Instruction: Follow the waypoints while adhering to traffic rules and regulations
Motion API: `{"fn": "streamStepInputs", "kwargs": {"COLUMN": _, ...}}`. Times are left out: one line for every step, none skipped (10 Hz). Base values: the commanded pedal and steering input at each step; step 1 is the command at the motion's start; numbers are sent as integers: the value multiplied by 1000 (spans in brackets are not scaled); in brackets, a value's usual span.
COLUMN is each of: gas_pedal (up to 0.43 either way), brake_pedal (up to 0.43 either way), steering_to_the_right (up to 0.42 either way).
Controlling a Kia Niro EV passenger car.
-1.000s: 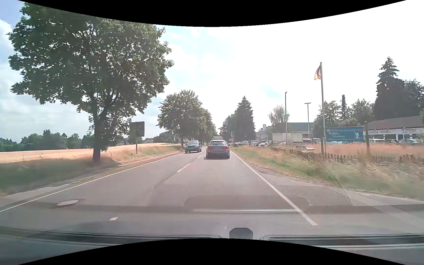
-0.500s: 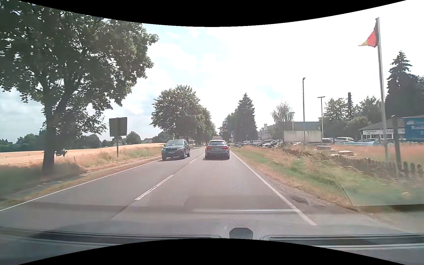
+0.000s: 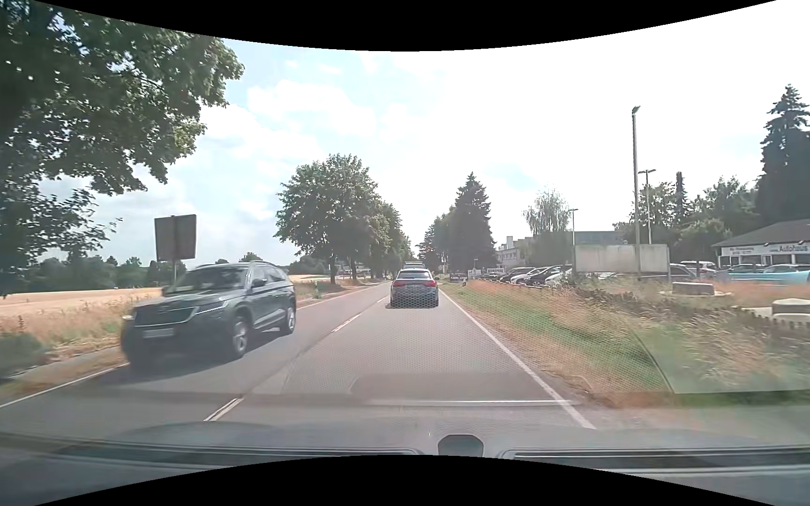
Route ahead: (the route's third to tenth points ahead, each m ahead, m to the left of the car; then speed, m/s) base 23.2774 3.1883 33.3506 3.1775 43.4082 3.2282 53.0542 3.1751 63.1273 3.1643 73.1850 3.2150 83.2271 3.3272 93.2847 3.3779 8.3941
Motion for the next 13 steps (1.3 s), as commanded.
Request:
{"fn": "streamStepInputs", "kwargs": {"gas_pedal": 0, "brake_pedal": 24, "steering_to_the_right": -4}}
{"fn": "streamStepInputs", "kwargs": {"gas_pedal": 0, "brake_pedal": 6, "steering_to_the_right": -4}}
{"fn": "streamStepInputs", "kwargs": {"gas_pedal": 0, "brake_pedal": 0, "steering_to_the_right": -4}}
{"fn": "streamStepInputs", "kwargs": {"gas_pedal": 0, "brake_pedal": 0, "steering_to_the_right": -4}}
{"fn": "streamStepInputs", "kwargs": {"gas_pedal": 0, "brake_pedal": 0, "steering_to_the_right": -4}}
{"fn": "streamStepInputs", "kwargs": {"gas_pedal": 0, "brake_pedal": 0, "steering_to_the_right": -3}}
{"fn": "streamStepInputs", "kwargs": {"gas_pedal": 0, "brake_pedal": 0, "steering_to_the_right": -3}}
{"fn": "streamStepInputs", "kwargs": {"gas_pedal": 110, "brake_pedal": 0, "steering_to_the_right": -4}}
{"fn": "streamStepInputs", "kwargs": {"gas_pedal": 197, "brake_pedal": 0, "steering_to_the_right": -4}}
{"fn": "streamStepInputs", "kwargs": {"gas_pedal": 240, "brake_pedal": 0, "steering_to_the_right": -5}}
{"fn": "streamStepInputs", "kwargs": {"gas_pedal": 299, "brake_pedal": 0, "steering_to_the_right": -6}}
{"fn": "streamStepInputs", "kwargs": {"gas_pedal": 339, "brake_pedal": 0, "steering_to_the_right": -6}}
{"fn": "streamStepInputs", "kwargs": {"gas_pedal": 378, "brake_pedal": 0, "steering_to_the_right": -6}}
